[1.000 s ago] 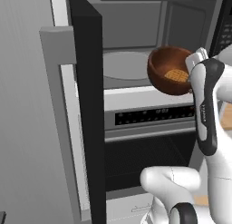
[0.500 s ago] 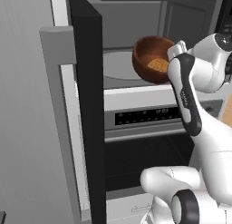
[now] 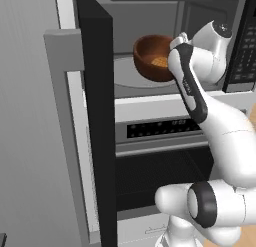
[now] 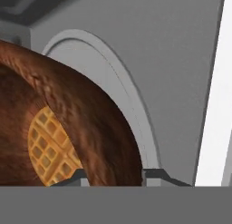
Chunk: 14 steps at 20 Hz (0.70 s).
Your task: Open the microwave, place the bowl with waffle inside the microwave, then close the microwave door and turn it on.
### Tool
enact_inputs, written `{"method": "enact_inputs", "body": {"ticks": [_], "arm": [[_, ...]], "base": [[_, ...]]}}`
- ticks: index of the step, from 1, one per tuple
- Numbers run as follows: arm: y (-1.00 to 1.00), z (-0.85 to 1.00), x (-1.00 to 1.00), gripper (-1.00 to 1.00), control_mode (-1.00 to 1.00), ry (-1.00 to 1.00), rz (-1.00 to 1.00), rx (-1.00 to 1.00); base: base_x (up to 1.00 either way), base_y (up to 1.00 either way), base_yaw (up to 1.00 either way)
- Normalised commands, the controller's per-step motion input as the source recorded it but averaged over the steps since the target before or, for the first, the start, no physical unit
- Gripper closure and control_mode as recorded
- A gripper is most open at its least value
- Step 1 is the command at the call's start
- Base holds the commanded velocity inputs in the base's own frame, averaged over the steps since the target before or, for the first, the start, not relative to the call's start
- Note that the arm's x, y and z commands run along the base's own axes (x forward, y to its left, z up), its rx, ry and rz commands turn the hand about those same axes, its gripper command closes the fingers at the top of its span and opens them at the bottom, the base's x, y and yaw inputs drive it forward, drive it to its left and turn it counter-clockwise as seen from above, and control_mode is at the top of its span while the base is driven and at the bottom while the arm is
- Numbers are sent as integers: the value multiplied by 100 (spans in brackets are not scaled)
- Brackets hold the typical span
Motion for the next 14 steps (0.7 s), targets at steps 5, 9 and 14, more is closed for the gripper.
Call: {"method": "enact_inputs", "body": {"ticks": [5,9,14], "arm": [[36,-21,77,100,-100,0,-5,-5],[48,-38,66,100,-100,0,0,-4],[16,-70,44,100,-100,0,0,-5]], "base": [[0,0,0],[0,0,0],[0,0,0]]}}
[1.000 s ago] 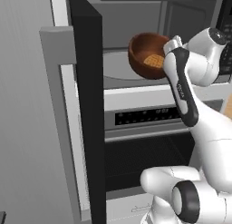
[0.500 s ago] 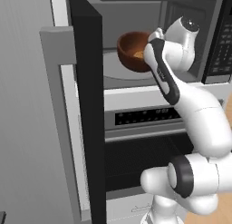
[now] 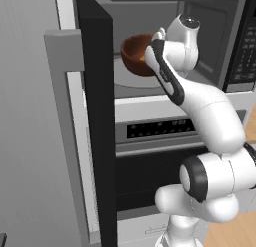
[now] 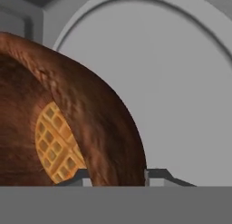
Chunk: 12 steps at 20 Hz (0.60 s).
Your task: Open the microwave, place the bowl with waffle inside the microwave, then close the microwave door and turn it on.
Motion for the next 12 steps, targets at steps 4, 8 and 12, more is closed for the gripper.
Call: {"method": "enact_inputs", "body": {"ticks": [4,8,12], "arm": [[0,-83,17,-100,-100,0,0,-5],[0,-54,0,-100,-100,-20,0,0],[0,-27,0,-100,-100,-33,0,3]], "base": [[0,0,0],[0,0,0],[0,0,0]]}}
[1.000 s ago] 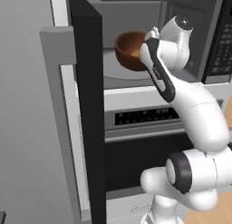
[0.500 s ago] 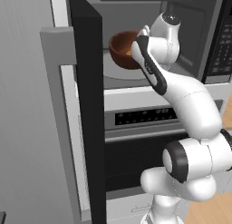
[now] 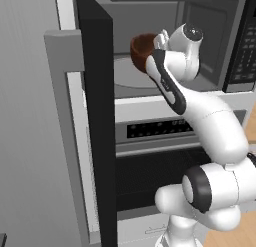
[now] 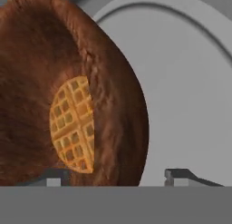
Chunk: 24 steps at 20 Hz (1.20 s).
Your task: Open the microwave, place the bowl with waffle inside the microwave, then close the microwave door and turn it on.
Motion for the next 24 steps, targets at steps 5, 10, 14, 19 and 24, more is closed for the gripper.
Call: {"method": "enact_inputs", "body": {"ticks": [5,10,14,19,24], "arm": [[0,-1,-10,-100,-100,-61,4,5],[0,9,-23,-100,-100,-77,13,5],[0,33,-68,-100,-100,-65,9,1],[0,49,-100,-100,-100,-23,6,-1],[0,22,-100,-100,-100,19,-1,-19]], "base": [[0,0,0],[0,0,0],[0,0,0],[0,0,0],[0,0,0]]}}
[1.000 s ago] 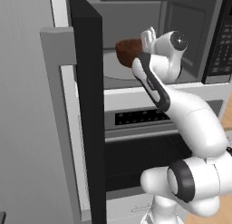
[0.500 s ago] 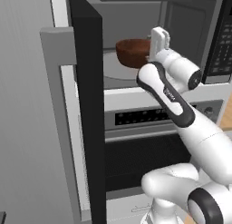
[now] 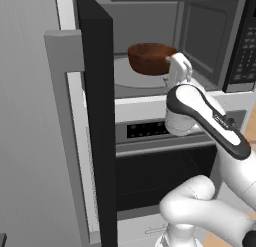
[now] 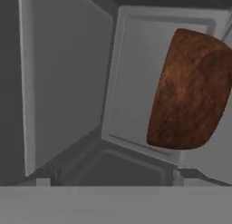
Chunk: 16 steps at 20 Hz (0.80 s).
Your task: Open the microwave, place the bowl with waffle inside the microwave, then close the microwave door and turn it on.
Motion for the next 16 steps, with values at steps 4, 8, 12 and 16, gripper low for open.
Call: {"method": "enact_inputs", "body": {"ticks": [4,8,12,16], "arm": [[-2,23,-100,-100,-100,39,-2,-38],[-20,42,-79,-100,-100,39,0,-57],[-23,51,-55,-100,-100,45,0,-64],[-12,65,-23,-100,-100,53,0,-60]], "base": [[0,0,0],[0,0,0],[0,0,0],[0,0,0]]}}
